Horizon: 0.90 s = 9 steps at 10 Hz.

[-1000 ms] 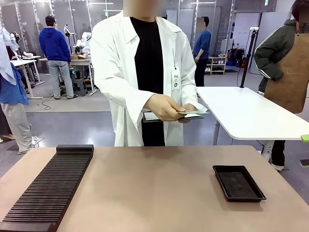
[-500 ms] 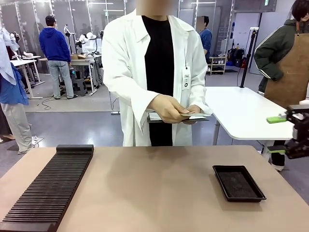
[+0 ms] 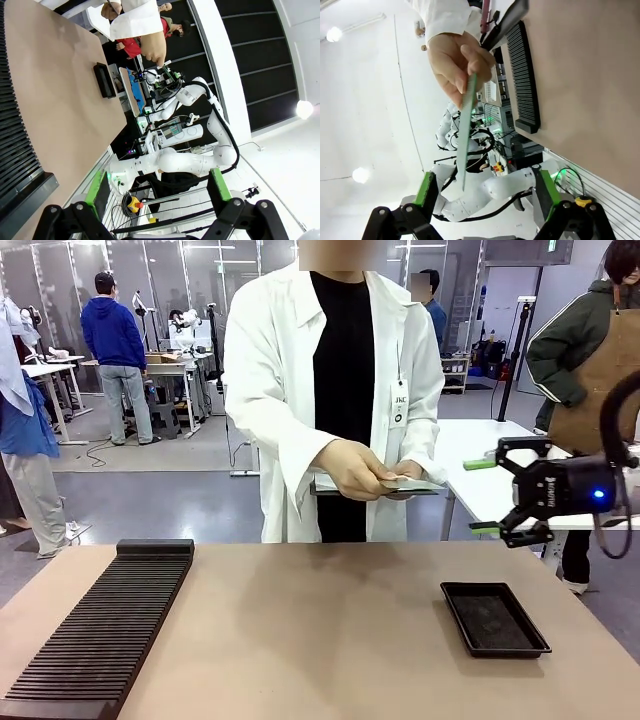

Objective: Inspect the PCB.
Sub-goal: Pick up the Blank PCB that the human is holding.

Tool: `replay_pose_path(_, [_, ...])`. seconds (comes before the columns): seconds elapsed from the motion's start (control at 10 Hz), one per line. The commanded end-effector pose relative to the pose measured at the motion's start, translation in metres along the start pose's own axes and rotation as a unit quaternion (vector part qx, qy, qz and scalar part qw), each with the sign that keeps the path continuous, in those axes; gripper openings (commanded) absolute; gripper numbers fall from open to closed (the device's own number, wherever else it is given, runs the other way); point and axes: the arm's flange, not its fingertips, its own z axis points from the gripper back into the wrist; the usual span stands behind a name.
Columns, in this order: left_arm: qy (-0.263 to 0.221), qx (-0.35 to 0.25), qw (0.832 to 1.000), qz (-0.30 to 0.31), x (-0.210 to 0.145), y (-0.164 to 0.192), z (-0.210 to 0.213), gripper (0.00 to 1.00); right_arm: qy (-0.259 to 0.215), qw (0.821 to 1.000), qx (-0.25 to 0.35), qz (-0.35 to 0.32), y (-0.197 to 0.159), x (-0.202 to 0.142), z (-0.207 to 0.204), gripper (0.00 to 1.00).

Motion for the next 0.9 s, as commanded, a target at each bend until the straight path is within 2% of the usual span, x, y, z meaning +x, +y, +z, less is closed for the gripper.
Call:
replay_pose_path(0.0, [0.003, 0.001, 1.000, -0.001, 0.000, -0.001, 0.000, 1.00, -0.003, 1.000, 0.013, -0.020, 0.008, 0.002, -0.013, 1.00])
replay_pose_path(0.8, [0.003, 0.001, 1.000, -0.001, 0.000, -0.001, 0.000, 1.00, 0.010, 0.996, 0.070, -0.055, 0.004, -0.004, -0.051, 1.00])
